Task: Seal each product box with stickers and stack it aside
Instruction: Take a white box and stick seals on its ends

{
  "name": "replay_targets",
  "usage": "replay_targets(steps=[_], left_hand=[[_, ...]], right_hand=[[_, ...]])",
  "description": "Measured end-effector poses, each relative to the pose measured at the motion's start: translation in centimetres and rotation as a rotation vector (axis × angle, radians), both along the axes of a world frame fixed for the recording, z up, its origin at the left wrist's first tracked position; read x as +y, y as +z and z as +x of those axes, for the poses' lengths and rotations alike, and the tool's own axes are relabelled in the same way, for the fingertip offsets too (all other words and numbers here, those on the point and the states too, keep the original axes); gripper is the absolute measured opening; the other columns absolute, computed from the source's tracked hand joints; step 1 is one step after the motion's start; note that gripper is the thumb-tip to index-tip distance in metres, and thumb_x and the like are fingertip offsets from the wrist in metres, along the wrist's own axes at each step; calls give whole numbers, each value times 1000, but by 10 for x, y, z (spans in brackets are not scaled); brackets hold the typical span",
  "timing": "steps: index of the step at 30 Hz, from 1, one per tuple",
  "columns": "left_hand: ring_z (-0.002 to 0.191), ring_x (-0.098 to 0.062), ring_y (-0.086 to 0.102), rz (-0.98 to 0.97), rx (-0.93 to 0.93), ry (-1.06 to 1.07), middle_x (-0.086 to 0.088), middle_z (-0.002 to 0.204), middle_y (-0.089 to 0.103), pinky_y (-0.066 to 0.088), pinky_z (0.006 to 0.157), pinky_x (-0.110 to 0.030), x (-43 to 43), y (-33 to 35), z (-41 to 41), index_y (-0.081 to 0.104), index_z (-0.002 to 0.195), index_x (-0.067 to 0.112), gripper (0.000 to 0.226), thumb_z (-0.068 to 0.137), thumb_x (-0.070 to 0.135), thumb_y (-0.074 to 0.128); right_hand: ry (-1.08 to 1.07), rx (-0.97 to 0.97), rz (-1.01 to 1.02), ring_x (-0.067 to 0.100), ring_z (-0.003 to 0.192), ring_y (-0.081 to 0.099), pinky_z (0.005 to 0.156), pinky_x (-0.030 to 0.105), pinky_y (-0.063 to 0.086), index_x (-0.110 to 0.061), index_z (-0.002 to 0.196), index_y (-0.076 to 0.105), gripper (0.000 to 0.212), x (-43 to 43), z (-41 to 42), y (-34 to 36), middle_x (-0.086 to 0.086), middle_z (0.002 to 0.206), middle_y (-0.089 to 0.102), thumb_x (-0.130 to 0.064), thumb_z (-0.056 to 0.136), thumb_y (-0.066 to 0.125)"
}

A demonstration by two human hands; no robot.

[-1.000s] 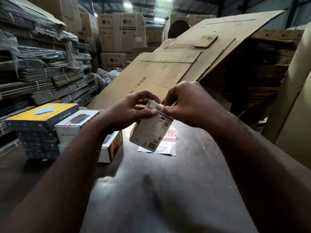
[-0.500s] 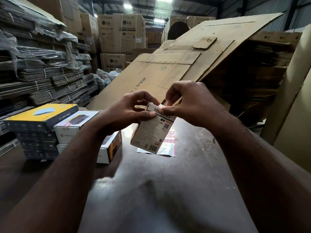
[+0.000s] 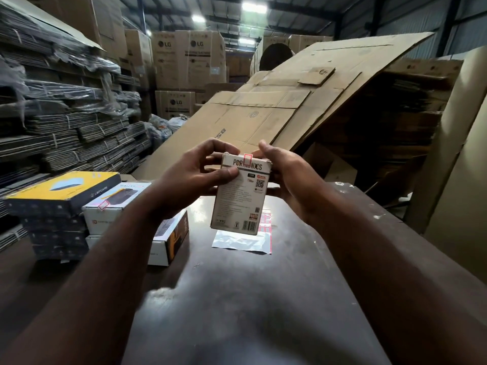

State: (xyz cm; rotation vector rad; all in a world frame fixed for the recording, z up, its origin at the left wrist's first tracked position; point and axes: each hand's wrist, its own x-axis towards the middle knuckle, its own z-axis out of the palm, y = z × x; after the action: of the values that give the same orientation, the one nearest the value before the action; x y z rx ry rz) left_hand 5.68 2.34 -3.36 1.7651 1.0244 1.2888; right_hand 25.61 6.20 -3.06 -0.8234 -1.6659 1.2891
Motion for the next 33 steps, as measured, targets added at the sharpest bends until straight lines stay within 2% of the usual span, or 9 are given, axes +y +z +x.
replay_targets(steps=[2, 5, 8, 11, 16, 24, 30, 33], left_hand=[[108, -25, 71, -6, 4, 7, -8, 115, 67, 60, 87, -41, 0, 0, -1, 60, 111, 23, 35, 78, 26, 71], [107, -24, 71, -7, 14, 11, -5, 114, 67, 60, 90, -44, -1, 1, -1, 60, 112, 23, 34, 79, 25, 71], [107, -23, 71, -15, 26, 18, -3, 112, 67, 61, 88, -42, -2, 1, 1, 60, 112, 22, 35, 79, 25, 71], [105, -21, 71, -9, 30, 22, -4, 113, 66, 62, 83, -36, -2, 1, 3, 59, 112, 21, 29, 86, 18, 69], [101, -17, 72, 2, -3, 37, -4, 110, 66, 62, 80, -35, -3, 2, 4, 59, 111, 22, 25, 89, 14, 67], [95, -11, 73, 7, 12, 39, -10, 117, 63, 59, 70, -26, -6, 5, 6, 56, 111, 20, 24, 91, 10, 65], [91, -14, 74, 27, 12, 19, -12, 115, 59, 60, 71, -28, -5, 5, 6, 55, 110, 17, 21, 93, 8, 63], [92, -15, 73, 49, 8, 17, -10, 113, 58, 61, 72, -30, -4, 4, 6, 55, 108, 19, 20, 94, 8, 63]], right_hand=[[24, -17, 48, 18, 97, 68, 81, 34, 52, -13, 119, 59, 41, -2, 0, -1, 4, 98, 69, -48, 102, 47], [-48, -58, 271, 7, 99, 67, 74, 23, 56, -24, 112, 63, 20, -4, 1, -1, -3, 112, 68, -34, 95, 66], [-90, -28, 374, 11, 104, 69, 71, 20, 57, -20, 96, 69, 10, -3, 4, -1, -1, 117, 70, -23, 89, 75], [-102, 6, 386, 20, 105, 70, 72, 24, 58, -18, 91, 71, 5, -1, 3, -2, 5, 117, 71, -19, 88, 75], [-133, 155, 405, 16, 99, 72, 74, 31, 61, -15, 88, 73, 3, -1, -5, -8, -2, 108, 74, -13, 88, 75], [-74, 266, 266, 17, 87, 73, 68, 27, 58, -13, 87, 73, 3, -6, -7, -9, 6, 103, 76, -11, 89, 73], [-69, 266, 279, 21, 96, 73, 70, 27, 58, -13, 87, 74, 3, -7, -8, -10, 4, 109, 76, -12, 89, 72], [-89, 265, 282, 18, 93, 74, 69, 26, 58, -10, 91, 74, 4, -6, -10, -12, 3, 112, 75, -14, 90, 71]])
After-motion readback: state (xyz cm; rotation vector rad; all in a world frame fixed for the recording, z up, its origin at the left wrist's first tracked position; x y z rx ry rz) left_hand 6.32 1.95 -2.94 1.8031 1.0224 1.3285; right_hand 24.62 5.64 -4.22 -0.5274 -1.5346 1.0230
